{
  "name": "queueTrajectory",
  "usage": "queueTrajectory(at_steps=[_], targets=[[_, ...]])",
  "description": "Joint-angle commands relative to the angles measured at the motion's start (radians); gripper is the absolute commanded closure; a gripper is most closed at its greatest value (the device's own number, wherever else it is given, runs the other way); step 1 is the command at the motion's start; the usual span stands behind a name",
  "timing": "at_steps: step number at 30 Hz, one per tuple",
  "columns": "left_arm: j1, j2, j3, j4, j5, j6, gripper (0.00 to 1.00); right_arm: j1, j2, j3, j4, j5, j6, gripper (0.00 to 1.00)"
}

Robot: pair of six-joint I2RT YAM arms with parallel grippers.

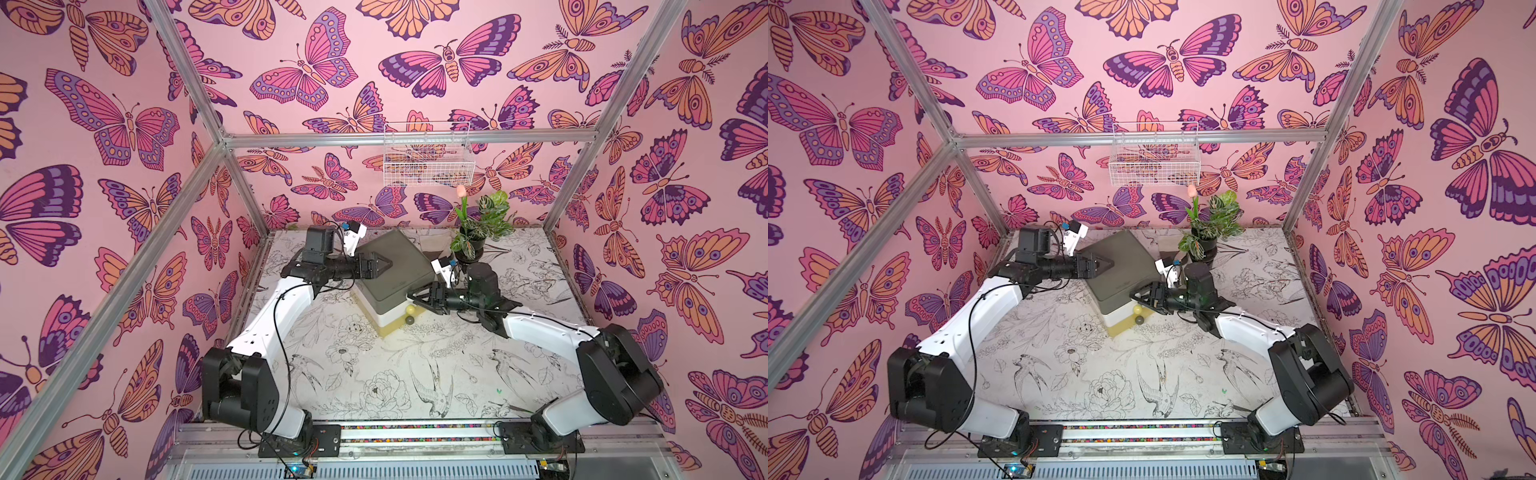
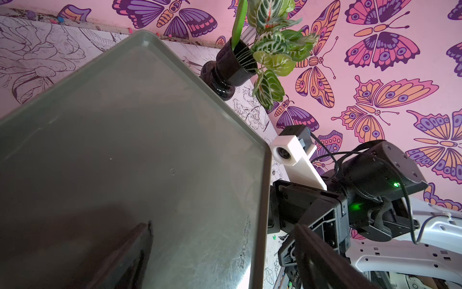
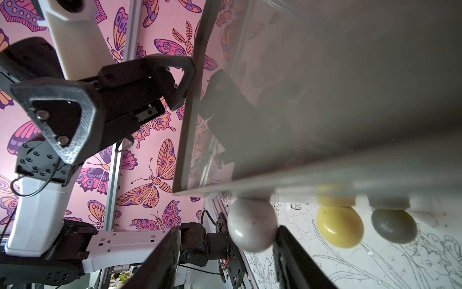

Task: Take the keys out of the drawer
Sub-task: Open the drawer in the storage box.

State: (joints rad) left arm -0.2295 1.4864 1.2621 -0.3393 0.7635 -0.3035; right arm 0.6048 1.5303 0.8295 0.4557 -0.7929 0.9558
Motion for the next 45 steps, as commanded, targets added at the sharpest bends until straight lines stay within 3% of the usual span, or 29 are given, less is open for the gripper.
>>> queueTrajectory(at_steps=[1, 14, 25, 32, 36, 38, 45], targets=[[-0.005, 0.010, -0.047, -0.085, 0.002, -0.008, 0.08, 0.023, 0.029, 0.009, 0.021, -0.021, 0.040, 0.41], [-0.009, -0.002, -0.066, -0.085, -0.004, -0.011, 0.12, 0.025, 0.085, 0.031, -0.030, -0.010, 0.014, 0.42], [-0.008, -0.002, -0.064, -0.085, -0.010, -0.013, 0.12, 0.026, 0.088, 0.041, -0.096, 0.017, -0.014, 0.61], [-0.011, -0.006, -0.070, -0.086, -0.015, -0.011, 0.11, 0.024, 0.047, 0.028, -0.193, 0.054, -0.058, 0.68], [-0.010, -0.009, -0.071, -0.086, -0.022, -0.006, 0.11, 0.025, -0.022, 0.026, -0.258, 0.064, -0.080, 0.67], [-0.010, -0.008, -0.071, -0.087, -0.024, -0.005, 0.11, 0.025, -0.029, 0.022, -0.257, 0.052, -0.075, 0.60], [-0.012, -0.012, -0.072, -0.089, -0.024, -0.006, 0.11, 0.025, -0.069, 0.003, -0.324, 0.059, -0.090, 0.61]])
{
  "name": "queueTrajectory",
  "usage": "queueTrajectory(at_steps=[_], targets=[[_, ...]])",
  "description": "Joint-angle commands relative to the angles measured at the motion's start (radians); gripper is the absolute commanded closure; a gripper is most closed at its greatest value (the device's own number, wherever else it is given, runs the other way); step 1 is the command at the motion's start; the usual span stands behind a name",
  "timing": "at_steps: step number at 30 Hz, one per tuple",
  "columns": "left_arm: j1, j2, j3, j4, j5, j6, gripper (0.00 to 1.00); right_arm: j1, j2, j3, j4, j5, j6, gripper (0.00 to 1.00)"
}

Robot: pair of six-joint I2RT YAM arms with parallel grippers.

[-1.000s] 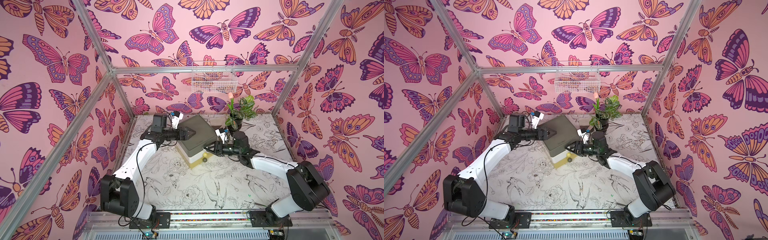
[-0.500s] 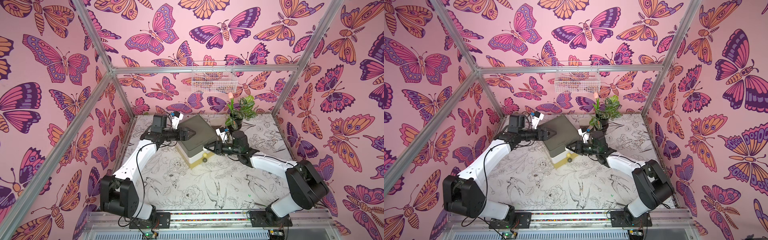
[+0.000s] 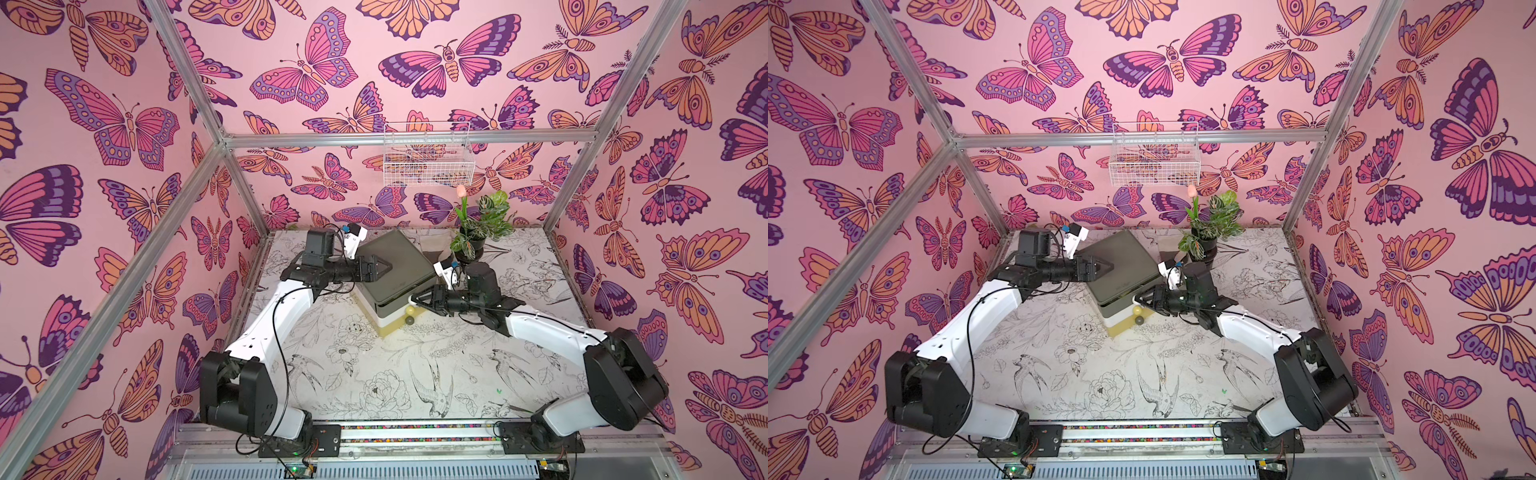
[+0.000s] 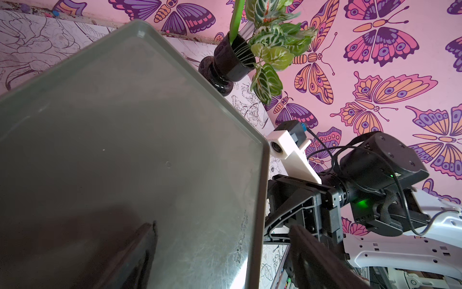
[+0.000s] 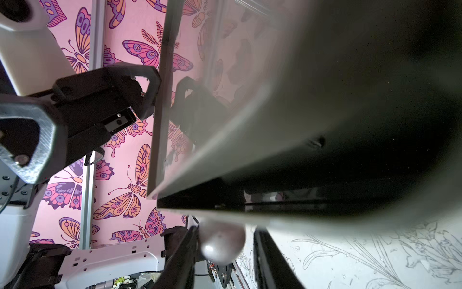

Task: Take the keys out of the drawer
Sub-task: Open the drawer in the storage box.

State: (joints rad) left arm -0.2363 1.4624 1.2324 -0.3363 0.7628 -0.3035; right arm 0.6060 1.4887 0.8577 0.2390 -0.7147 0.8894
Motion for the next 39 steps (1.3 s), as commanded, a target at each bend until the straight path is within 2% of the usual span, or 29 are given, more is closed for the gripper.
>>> queueTrajectory(at_steps=[1, 5, 13, 25, 31, 39], targets=[[-0.005, 0.012, -0.041, -0.093, -0.023, -0.004, 0.11, 0.023, -0.038, -0.032, -0.109, -0.015, -0.024, 0.60], [-0.005, 0.017, -0.039, -0.093, -0.020, -0.004, 0.11, 0.024, -0.044, -0.023, -0.090, -0.021, -0.016, 0.55], [-0.005, 0.012, -0.039, -0.095, -0.022, -0.002, 0.11, 0.025, 0.001, 0.021, -0.039, -0.035, 0.007, 0.51], [-0.005, 0.015, -0.035, -0.102, -0.020, 0.004, 0.11, 0.025, 0.031, 0.024, 0.046, 0.017, 0.049, 0.51], [-0.005, 0.015, -0.039, -0.102, -0.020, 0.007, 0.11, 0.025, -0.017, 0.000, 0.050, 0.116, 0.048, 0.54], [-0.005, 0.008, -0.043, -0.104, -0.019, 0.007, 0.11, 0.025, -0.030, -0.018, 0.046, 0.155, 0.048, 0.65]])
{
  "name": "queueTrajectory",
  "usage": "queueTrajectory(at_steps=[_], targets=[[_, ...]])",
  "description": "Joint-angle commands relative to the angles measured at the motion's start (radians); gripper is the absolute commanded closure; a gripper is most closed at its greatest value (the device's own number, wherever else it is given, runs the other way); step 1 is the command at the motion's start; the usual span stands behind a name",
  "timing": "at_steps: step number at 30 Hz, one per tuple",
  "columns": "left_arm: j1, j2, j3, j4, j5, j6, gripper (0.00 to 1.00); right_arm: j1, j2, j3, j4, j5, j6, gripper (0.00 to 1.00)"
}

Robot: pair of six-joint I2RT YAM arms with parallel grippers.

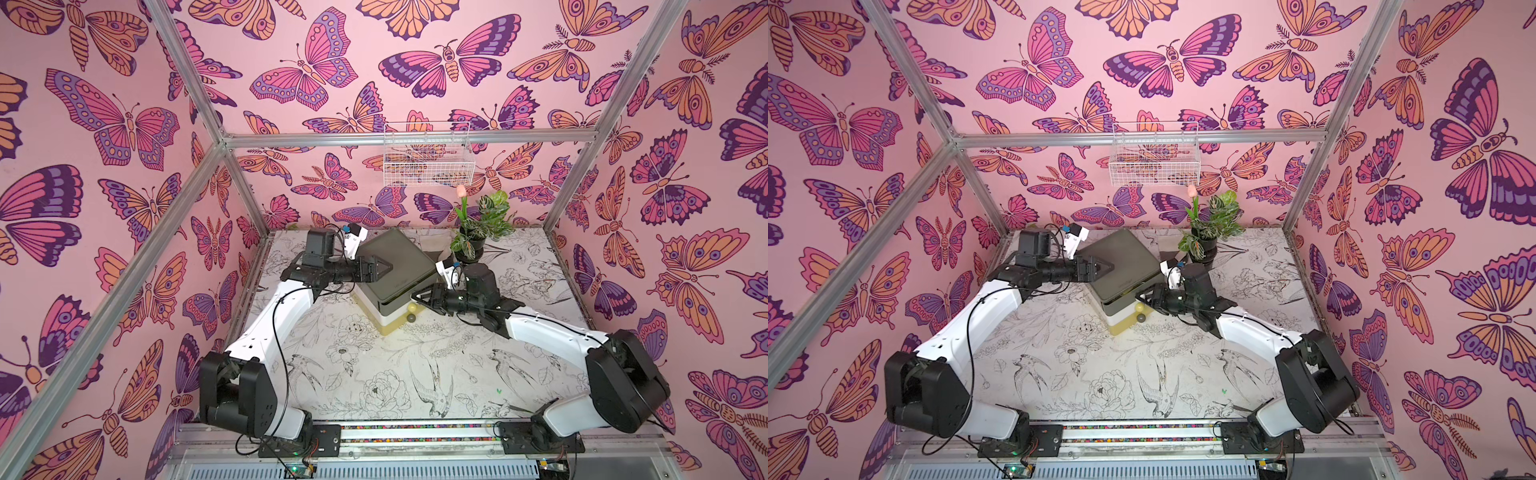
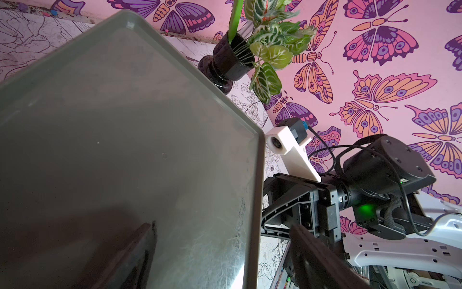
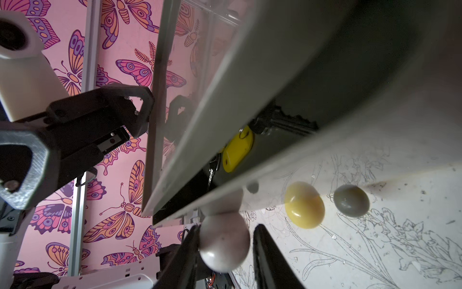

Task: Take the keys out of the drawer
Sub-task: Open the drawer in the storage box.

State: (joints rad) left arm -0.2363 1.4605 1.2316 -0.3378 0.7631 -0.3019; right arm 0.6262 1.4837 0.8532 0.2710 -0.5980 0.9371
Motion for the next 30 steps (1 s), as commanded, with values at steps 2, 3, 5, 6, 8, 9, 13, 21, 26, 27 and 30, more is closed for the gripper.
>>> queueTrajectory(at_steps=[2, 3, 5, 6, 8, 9, 13, 21, 26, 27, 30], targets=[[-0.005, 0.009, -0.042, -0.101, -0.019, 0.006, 0.11, 0.004, -0.033, -0.020, 0.012, 0.038, 0.000, 0.69], [-0.005, 0.009, -0.042, -0.101, -0.019, 0.006, 0.11, 0.004, -0.039, -0.024, 0.008, 0.041, -0.002, 0.72], [-0.005, 0.010, -0.044, -0.101, -0.020, 0.006, 0.11, 0.004, -0.056, -0.033, 0.001, 0.041, -0.003, 0.74], [-0.005, 0.009, -0.044, -0.102, -0.021, 0.006, 0.11, 0.004, -0.064, -0.036, -0.006, 0.041, -0.005, 0.74], [-0.005, 0.008, -0.046, -0.102, -0.021, 0.006, 0.11, 0.004, -0.085, -0.047, -0.023, 0.042, -0.010, 0.76], [-0.005, 0.006, -0.047, -0.102, -0.021, 0.006, 0.11, 0.004, -0.093, -0.052, -0.029, 0.043, -0.010, 0.76], [-0.005, 0.003, -0.046, -0.103, -0.024, 0.006, 0.11, 0.001, -0.144, -0.076, -0.080, 0.044, -0.023, 0.76], [-0.005, 0.001, -0.045, -0.103, -0.028, -0.002, 0.11, -0.025, -0.266, -0.170, -0.184, 0.054, -0.046, 0.77], [-0.005, 0.002, -0.038, -0.104, -0.028, -0.007, 0.11, -0.042, -0.357, -0.213, -0.258, 0.061, -0.060, 0.77], [-0.005, 0.004, -0.037, -0.104, -0.027, -0.009, 0.11, -0.046, -0.374, -0.217, -0.277, 0.063, -0.065, 0.77], [-0.005, 0.009, -0.030, -0.104, -0.025, -0.013, 0.11, -0.054, -0.414, -0.233, -0.317, 0.061, -0.075, 0.77]])
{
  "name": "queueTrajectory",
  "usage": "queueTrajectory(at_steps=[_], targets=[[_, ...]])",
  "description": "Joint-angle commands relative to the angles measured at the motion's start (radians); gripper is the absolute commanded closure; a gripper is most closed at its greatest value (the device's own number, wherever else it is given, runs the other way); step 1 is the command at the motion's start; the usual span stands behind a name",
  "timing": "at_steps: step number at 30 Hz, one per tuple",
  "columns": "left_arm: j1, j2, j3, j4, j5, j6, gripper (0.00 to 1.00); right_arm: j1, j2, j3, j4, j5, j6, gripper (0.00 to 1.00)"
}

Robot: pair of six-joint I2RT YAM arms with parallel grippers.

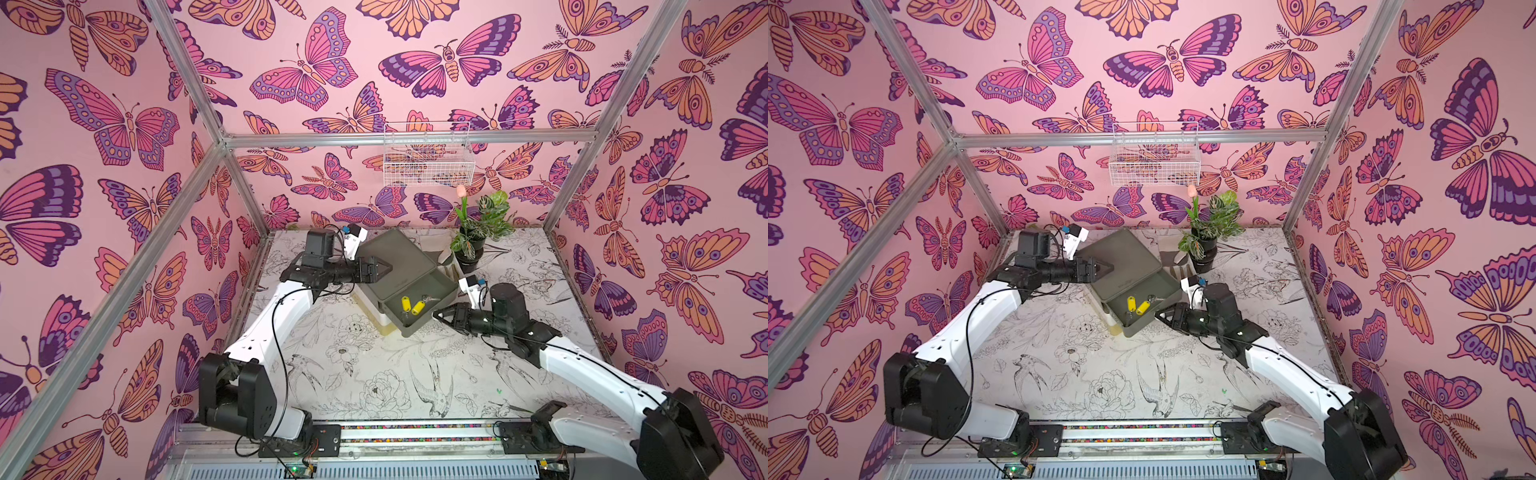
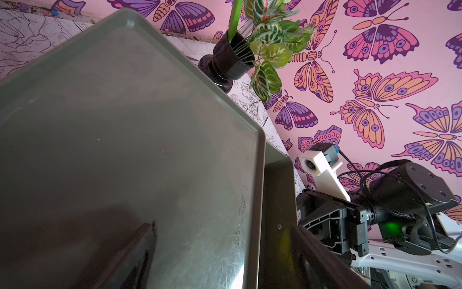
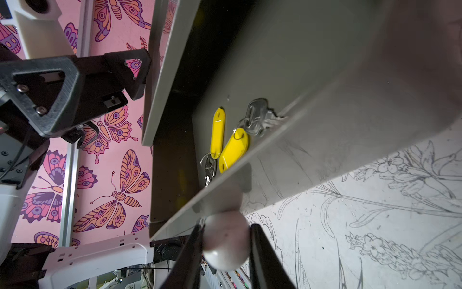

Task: Take the keys out of the drawer
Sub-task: Open the drawer in the storage box.

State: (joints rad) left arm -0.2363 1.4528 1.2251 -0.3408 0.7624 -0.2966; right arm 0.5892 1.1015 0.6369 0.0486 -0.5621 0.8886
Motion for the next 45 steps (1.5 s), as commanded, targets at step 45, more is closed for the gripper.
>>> queueTrajectory(at_steps=[45], targets=[[-0.019, 0.023, -0.024, -0.101, -0.034, -0.024, 0.11, -0.050, -0.280, -0.116, -0.282, 0.051, -0.043, 0.57]])
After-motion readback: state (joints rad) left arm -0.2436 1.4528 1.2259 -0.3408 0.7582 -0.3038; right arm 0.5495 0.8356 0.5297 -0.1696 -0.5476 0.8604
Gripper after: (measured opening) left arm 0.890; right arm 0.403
